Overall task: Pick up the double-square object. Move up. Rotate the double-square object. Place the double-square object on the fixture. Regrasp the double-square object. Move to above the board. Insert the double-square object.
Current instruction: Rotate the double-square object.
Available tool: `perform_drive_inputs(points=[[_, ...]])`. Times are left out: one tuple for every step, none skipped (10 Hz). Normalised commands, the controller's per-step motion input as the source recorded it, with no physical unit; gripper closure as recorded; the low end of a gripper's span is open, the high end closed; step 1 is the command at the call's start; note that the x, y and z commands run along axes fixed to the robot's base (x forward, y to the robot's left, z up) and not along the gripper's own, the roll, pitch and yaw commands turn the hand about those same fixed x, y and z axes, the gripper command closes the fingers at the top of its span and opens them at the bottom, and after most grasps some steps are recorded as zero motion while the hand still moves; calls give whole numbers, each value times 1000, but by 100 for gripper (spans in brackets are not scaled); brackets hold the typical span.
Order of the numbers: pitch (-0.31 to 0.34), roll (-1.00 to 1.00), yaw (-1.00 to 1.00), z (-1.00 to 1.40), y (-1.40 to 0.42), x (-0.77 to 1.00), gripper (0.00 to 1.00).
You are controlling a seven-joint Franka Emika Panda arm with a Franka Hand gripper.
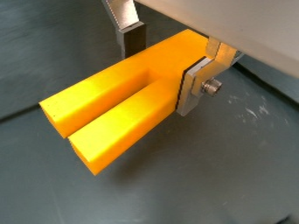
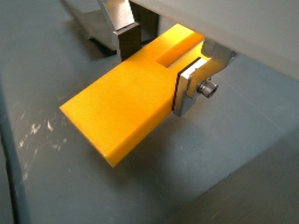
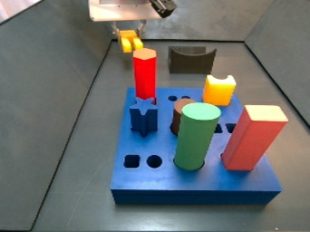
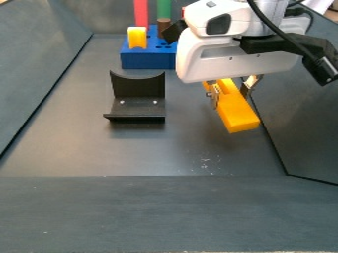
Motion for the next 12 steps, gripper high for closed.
perform_drive_inputs(points=[[0, -2, -1000, -2, 20, 10, 100], [0, -2, -1000, -2, 20, 10, 100], [0, -2, -1000, -2, 20, 10, 100], [0, -2, -1000, -2, 20, 10, 100], [0, -2, -1000, -2, 20, 10, 100], [0, -2, -1000, -2, 20, 10, 100], [0, -2, -1000, -2, 20, 10, 100], [0, -2, -1000, -2, 20, 10, 100], [0, -3, -1000, -2, 20, 10, 100], [0, -3, -1000, -2, 20, 10, 100], [0, -3, -1000, -3, 20, 10, 100], [0, -3, -1000, -3, 20, 10, 100]])
